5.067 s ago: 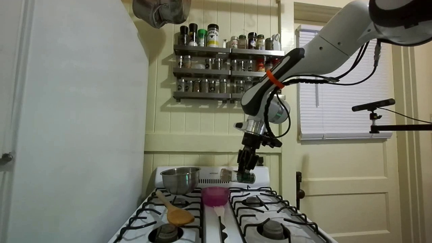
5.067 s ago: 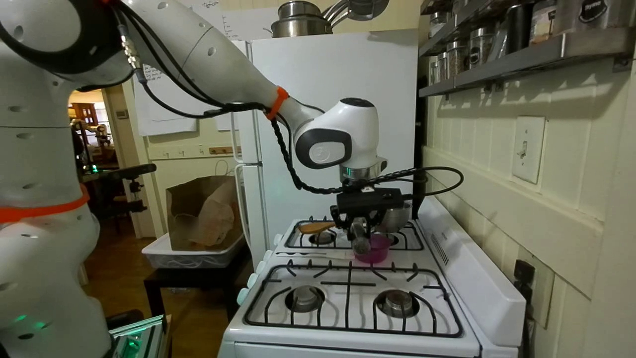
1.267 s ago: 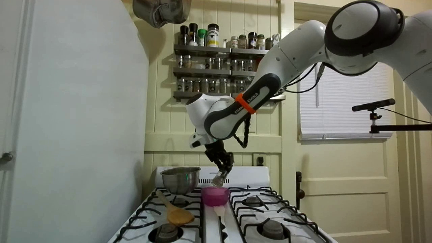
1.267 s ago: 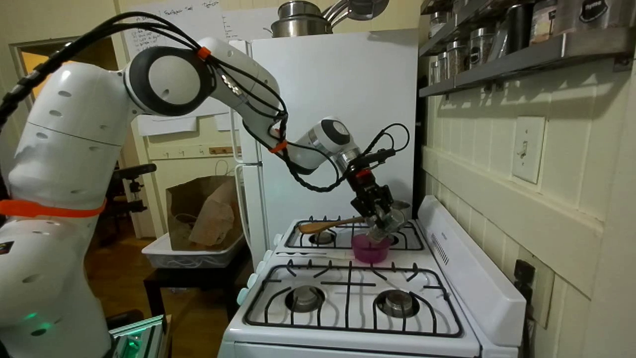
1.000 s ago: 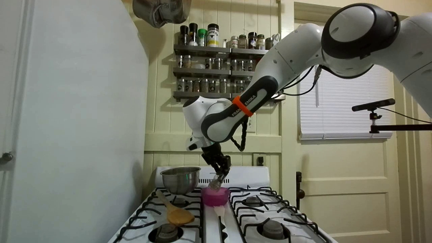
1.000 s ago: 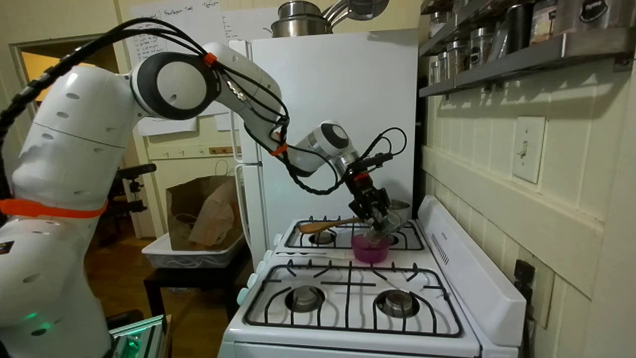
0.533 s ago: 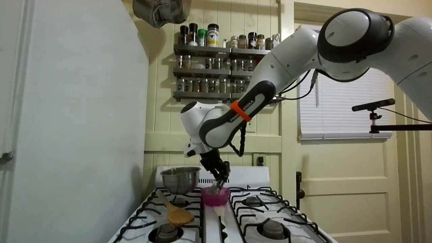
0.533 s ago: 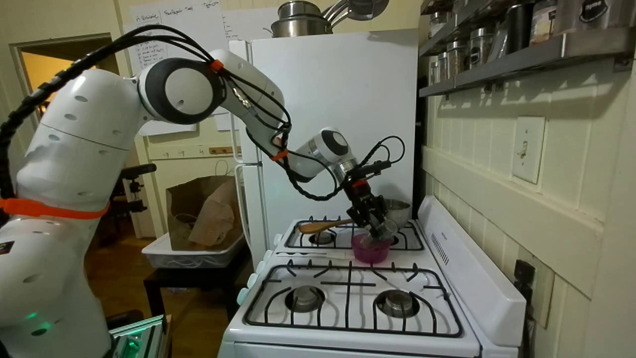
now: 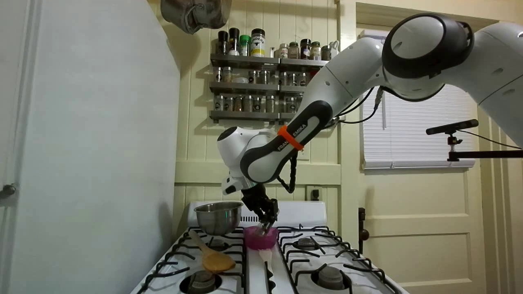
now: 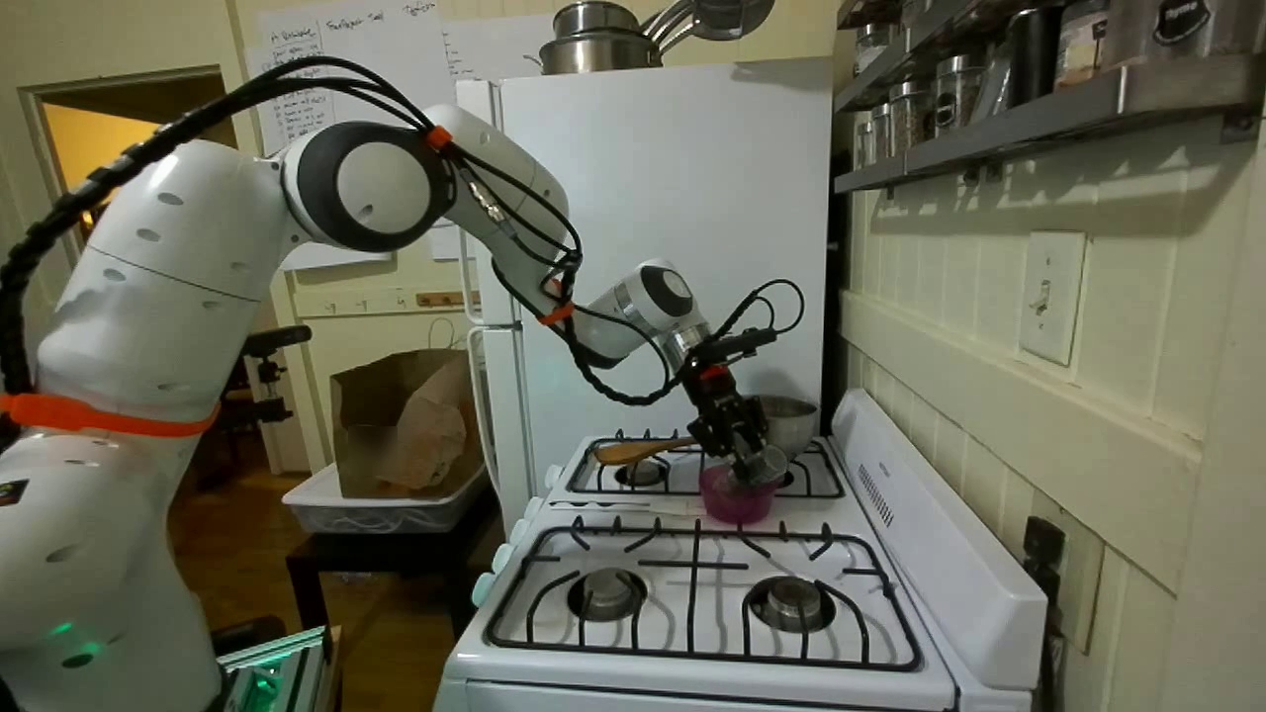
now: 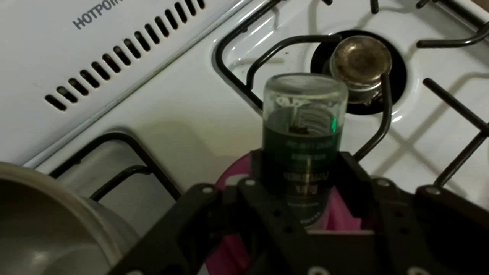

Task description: Put one glass jar from the topmost shelf in the purple bowl.

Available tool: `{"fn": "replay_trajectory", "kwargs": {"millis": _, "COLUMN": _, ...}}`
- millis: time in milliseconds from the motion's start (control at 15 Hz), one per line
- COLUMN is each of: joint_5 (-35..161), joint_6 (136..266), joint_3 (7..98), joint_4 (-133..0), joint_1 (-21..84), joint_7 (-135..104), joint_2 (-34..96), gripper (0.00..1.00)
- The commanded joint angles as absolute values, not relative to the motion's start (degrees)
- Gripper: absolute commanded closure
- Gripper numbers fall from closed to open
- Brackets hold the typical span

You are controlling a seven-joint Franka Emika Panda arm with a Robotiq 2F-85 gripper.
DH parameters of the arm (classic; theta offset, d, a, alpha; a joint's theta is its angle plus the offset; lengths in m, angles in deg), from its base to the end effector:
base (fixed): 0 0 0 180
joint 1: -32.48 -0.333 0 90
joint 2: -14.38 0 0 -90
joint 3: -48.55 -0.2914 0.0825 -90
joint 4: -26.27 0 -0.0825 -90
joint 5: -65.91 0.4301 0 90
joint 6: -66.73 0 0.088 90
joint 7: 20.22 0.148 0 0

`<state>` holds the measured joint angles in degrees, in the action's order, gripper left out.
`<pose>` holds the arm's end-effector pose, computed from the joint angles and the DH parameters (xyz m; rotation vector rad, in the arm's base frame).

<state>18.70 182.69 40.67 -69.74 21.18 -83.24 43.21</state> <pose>0.6796 0.1573 0.2340 1.5352 2.0420 -0.4799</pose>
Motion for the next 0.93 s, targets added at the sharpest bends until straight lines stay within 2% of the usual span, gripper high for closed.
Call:
{"fn": "replay_trajectory", "kwargs": {"millis": 0, "joint_5": 20.30, "joint_6": 180.48, "joint_3": 40.09, "joint_4": -68.86, "joint_1": 21.06, "joint_7": -83.36, "joint_2": 44.27, "gripper": 0.75}}
{"fn": "replay_trajectory", "kwargs": {"millis": 67, "joint_5": 20.58, "joint_6": 180.38, "joint_3": 40.06, "joint_4": -68.82, "joint_1": 21.08, "joint_7": -83.39, "joint_2": 44.32, "gripper": 0.75}}
{"fn": "replay_trajectory", "kwargs": {"millis": 133, "joint_5": 21.06, "joint_6": 180.45, "joint_3": 39.93, "joint_4": -68.85, "joint_1": 21.19, "joint_7": -83.60, "joint_2": 44.32, "gripper": 0.41}}
{"fn": "replay_trajectory", "kwargs": {"millis": 200, "joint_5": 21.21, "joint_6": 180.47, "joint_3": 39.95, "joint_4": -68.88, "joint_1": 21.18, "joint_7": -83.52, "joint_2": 44.34, "gripper": 0.49}}
{"fn": "replay_trajectory", "kwargs": {"millis": 267, "joint_5": 21.60, "joint_6": 180.58, "joint_3": 39.92, "joint_4": -68.90, "joint_1": 21.21, "joint_7": -83.53, "joint_2": 44.44, "gripper": 0.38}}
{"fn": "replay_trajectory", "kwargs": {"millis": 400, "joint_5": 22.13, "joint_6": 180.73, "joint_3": 39.89, "joint_4": -68.86, "joint_1": 21.18, "joint_7": -83.54, "joint_2": 44.71, "gripper": 0.32}}
{"fn": "replay_trajectory", "kwargs": {"millis": 533, "joint_5": 22.32, "joint_6": 180.75, "joint_3": 39.88, "joint_4": -68.75, "joint_1": 21.09, "joint_7": -83.58, "joint_2": 44.87, "gripper": 0.40}}
{"fn": "replay_trajectory", "kwargs": {"millis": 667, "joint_5": 22.47, "joint_6": 180.64, "joint_3": 39.76, "joint_4": -68.58, "joint_1": 21.06, "joint_7": -83.88, "joint_2": 44.51, "gripper": 0.43}}
{"fn": "replay_trajectory", "kwargs": {"millis": 800, "joint_5": 22.32, "joint_6": 179.94, "joint_3": 39.67, "joint_4": -68.45, "joint_1": 20.90, "joint_7": -84.38, "joint_2": 42.96, "gripper": 0.16}}
{"fn": "replay_trajectory", "kwargs": {"millis": 867, "joint_5": 22.91, "joint_6": 179.73, "joint_3": 39.39, "joint_4": -68.40, "joint_1": 21.09, "joint_7": -84.86, "joint_2": 41.98, "gripper": 0.15}}
